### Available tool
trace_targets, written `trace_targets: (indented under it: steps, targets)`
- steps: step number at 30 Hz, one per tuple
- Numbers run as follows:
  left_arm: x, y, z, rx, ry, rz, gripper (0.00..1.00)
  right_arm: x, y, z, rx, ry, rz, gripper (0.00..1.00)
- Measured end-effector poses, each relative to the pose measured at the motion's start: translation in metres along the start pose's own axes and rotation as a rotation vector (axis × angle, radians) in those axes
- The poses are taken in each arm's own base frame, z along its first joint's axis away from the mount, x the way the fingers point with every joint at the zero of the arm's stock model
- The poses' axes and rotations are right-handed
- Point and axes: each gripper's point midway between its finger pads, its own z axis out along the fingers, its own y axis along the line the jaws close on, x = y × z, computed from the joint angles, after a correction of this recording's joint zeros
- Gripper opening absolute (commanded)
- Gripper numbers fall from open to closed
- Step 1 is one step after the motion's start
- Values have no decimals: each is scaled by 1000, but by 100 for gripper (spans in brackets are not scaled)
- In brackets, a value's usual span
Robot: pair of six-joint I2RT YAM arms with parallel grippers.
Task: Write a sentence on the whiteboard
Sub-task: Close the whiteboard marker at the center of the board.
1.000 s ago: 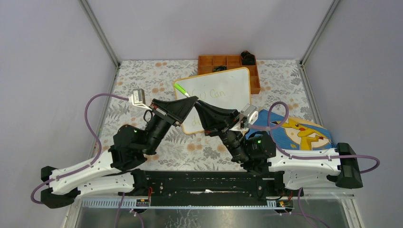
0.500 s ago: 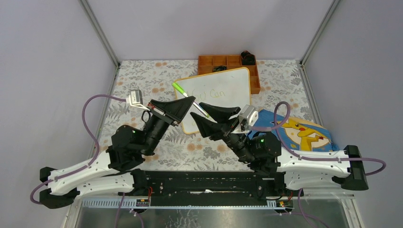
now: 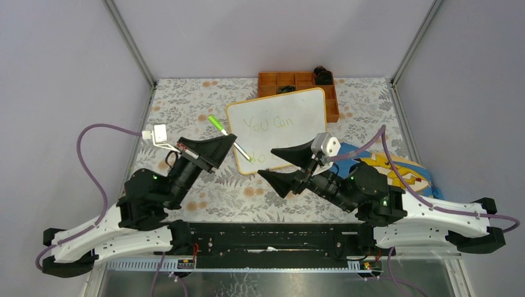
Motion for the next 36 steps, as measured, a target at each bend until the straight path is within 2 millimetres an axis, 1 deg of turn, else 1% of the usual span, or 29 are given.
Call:
trace_targets:
  steps: [3, 6, 8, 9, 13, 15, 16, 18, 20, 24, 26, 28, 30, 31, 32, 33, 34, 35, 36]
  targets:
    - [-4, -3, -12, 44, 22, 57, 0, 12, 6, 0, -27, 74, 5, 68]
    - [0, -6, -20, 90, 58, 108, 0, 33, 15, 5, -56, 147, 14, 68]
    - [7, -7, -23, 117, 94, 145, 0, 52, 21, 9, -72, 203, 20, 67]
    - [11, -7, -23, 127, 114, 163, 0, 58, 24, 11, -82, 219, 25, 67]
    - [33, -3, -23, 141, 204, 237, 0, 68, 30, 14, -104, 248, 49, 67]
    - [44, -1, -23, 150, 248, 269, 0, 70, 30, 15, -100, 253, 58, 64]
    - [49, -1, -23, 158, 267, 281, 0, 71, 28, 16, -94, 254, 63, 62]
    - [55, -1, -24, 171, 293, 298, 0, 72, 24, 18, -76, 257, 72, 54]
    - [58, -1, -25, 184, 309, 311, 0, 73, 18, 19, -51, 256, 80, 49]
    - [61, -4, -27, 207, 324, 323, 0, 72, 7, 21, 2, 248, 98, 44]
    - [62, -4, -27, 211, 327, 329, 0, 71, 6, 22, 7, 247, 109, 42]
    - [63, -4, -28, 214, 330, 331, 0, 72, 7, 22, 4, 248, 117, 38]
    - [63, -4, -28, 216, 333, 333, 0, 72, 8, 22, -4, 250, 122, 29]
    - [63, -4, -27, 216, 333, 334, 0, 73, 10, 23, -9, 249, 127, 23]
    - [64, -4, -27, 217, 334, 337, 0, 73, 11, 24, -13, 249, 131, 14]
    - [64, -3, -27, 216, 335, 339, 8, 73, 12, 25, -19, 249, 136, 6]
    - [64, -3, -27, 216, 336, 341, 26, 74, 13, 26, -21, 249, 136, 1]
    - [64, -3, -27, 216, 335, 343, 44, 74, 13, 26, -18, 249, 142, 0]
    - [64, -3, -27, 217, 334, 344, 58, 73, 13, 26, -19, 246, 144, 0]
